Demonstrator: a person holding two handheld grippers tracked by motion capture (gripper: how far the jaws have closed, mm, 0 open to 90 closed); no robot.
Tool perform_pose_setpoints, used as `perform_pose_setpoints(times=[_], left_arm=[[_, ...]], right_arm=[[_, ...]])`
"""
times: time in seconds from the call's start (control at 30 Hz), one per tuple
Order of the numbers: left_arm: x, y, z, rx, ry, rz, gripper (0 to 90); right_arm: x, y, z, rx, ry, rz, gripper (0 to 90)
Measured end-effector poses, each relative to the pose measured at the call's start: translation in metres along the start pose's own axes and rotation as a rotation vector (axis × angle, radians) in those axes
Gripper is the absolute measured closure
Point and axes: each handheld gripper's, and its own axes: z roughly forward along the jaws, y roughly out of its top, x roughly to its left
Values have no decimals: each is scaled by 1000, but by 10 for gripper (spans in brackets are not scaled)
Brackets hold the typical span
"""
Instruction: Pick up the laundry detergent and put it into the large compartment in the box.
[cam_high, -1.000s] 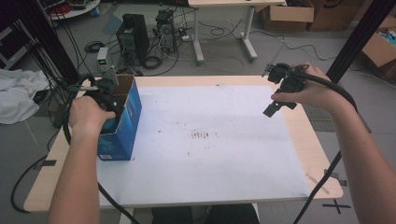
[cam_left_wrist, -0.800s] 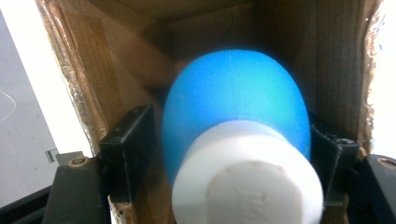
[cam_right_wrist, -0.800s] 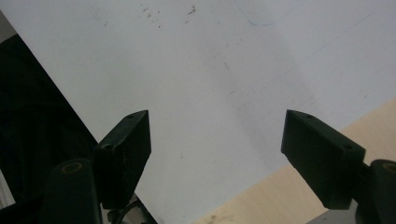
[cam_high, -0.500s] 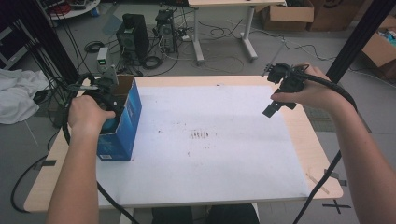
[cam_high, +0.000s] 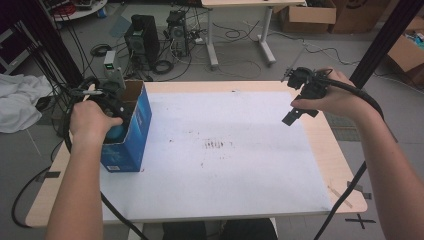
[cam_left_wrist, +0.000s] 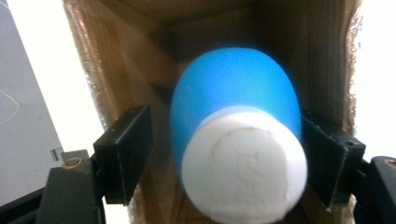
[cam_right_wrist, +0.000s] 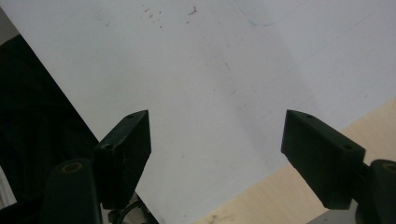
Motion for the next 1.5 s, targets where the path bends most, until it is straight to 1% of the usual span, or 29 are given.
perform_pose_setpoints(times=[0.1,0.13,0.2,0.27,0.37,0.43,0.47,0.57,0.6,0.67,0.77,0.8,0.83,0.87,0.9,0.97,1.0,1.03,1.07,1.1,1.13,1.17,1.23,1.27,1.3,1.33,1.4,1.47,1.5], left_arm=[[0,0,-3,-12,-10,-5,248],[0,0,-7,-19,-22,8,236],[-1,0,-9,-23,-14,9,237],[-2,-1,-11,-32,-16,2,237],[-5,-1,-19,-39,-2,29,235],[-6,-1,-21,-44,0,32,234],[-8,-2,-26,-49,5,43,233],[-13,-3,-34,-61,10,62,227],[-15,-4,-37,-67,8,68,224],[-21,-4,-43,-77,8,94,215],[-31,-6,-52,-108,19,129,203],[-31,-6,-52,-108,19,129,197],[-33,-6,-54,-117,13,138,197],[-41,-6,-58,-132,8,166,189],[-41,-6,-58,-132,8,166,178],[-49,-5,-60,-140,6,191,173],[-57,-4,-61,-148,-4,216,162],[-57,-4,-61,-148,-4,216,160],[-66,-3,-61,-156,-13,241,158],[-66,-3,-61,-156,-13,241,158],[-76,-2,-61,-162,-14,263,157],[-80,-2,-61,-166,-19,274,157],[-89,-2,-61,-174,-47,296,157],[-94,-1,-60,-177,-49,309,157],[-94,-1,-60,-177,-49,309,157],[-104,-1,-60,-182,-43,327,157],[-112,0,-59,-186,-51,349,156],[-121,0,-57,-192,-61,363,156],[-121,0,-57,-192,-61,363,156]], right_arm=[[1,1,1,2,0,0,243],[1,1,1,1,1,-1,243],[2,1,1,4,0,0,243],[2,1,1,0,0,-5,243],[2,2,1,2,1,-2,243],[2,2,1,2,0,-1,243],[3,2,0,3,1,2,243],[4,3,0,4,0,0,244],[5,4,0,5,1,1,243],[6,5,-1,2,-1,-3,243],[8,7,-1,4,0,-7,244],[8,7,-1,4,0,-7,244],[8,8,-1,9,-1,-3,244],[8,10,-1,7,-2,-6,244],[8,10,-1,7,-2,-6,244],[9,11,-2,5,-2,-4,244],[10,11,-2,9,-4,-6,244],[11,12,-3,8,-4,-9,244],[11,12,-3,9,-4,-13,244],[11,12,-3,9,-4,-13,244],[11,12,-4,8,-7,-12,244],[11,12,-5,5,-6,-9,244],[12,12,-6,9,-8,-10,244],[12,11,-6,10,-8,-8,244],[12,11,-6,9,-9,-10,244],[12,12,-6,9,-9,-11,244],[12,12,-6,9,-8,-11,244],[13,12,-6,6,-7,-8,244],[13,12,-6,6,-7,-8,244]])
